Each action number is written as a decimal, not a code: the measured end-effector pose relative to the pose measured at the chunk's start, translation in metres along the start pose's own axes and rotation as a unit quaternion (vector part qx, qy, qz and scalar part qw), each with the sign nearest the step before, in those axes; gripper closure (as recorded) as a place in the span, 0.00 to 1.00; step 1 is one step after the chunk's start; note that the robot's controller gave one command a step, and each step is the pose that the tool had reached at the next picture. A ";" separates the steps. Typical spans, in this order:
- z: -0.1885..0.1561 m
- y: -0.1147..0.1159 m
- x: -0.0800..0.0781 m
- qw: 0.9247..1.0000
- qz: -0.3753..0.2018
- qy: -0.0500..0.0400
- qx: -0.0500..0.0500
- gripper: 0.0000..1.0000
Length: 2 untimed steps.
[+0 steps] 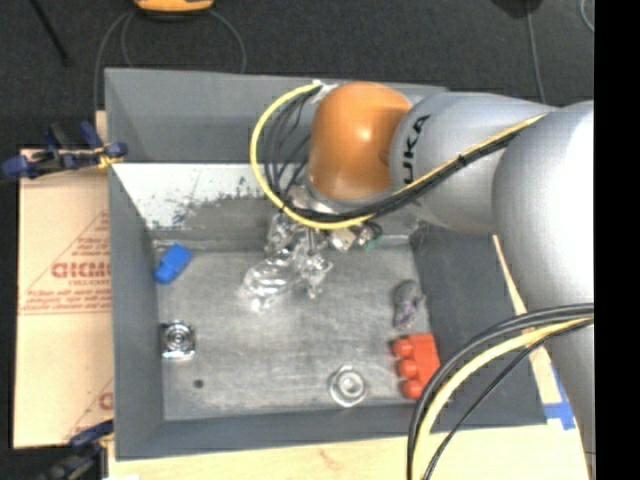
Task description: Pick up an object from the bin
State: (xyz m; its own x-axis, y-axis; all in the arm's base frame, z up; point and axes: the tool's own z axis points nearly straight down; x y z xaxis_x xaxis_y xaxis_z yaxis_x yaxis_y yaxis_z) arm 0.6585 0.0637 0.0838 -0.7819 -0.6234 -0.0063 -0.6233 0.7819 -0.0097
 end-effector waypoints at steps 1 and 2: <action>-0.110 0.021 -0.011 1.000 0.009 0.000 -0.002 1.00; -0.168 0.021 0.017 0.986 -0.165 0.001 -0.003 1.00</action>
Offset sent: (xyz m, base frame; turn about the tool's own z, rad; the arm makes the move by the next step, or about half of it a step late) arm -0.0071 0.0248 0.1051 0.0184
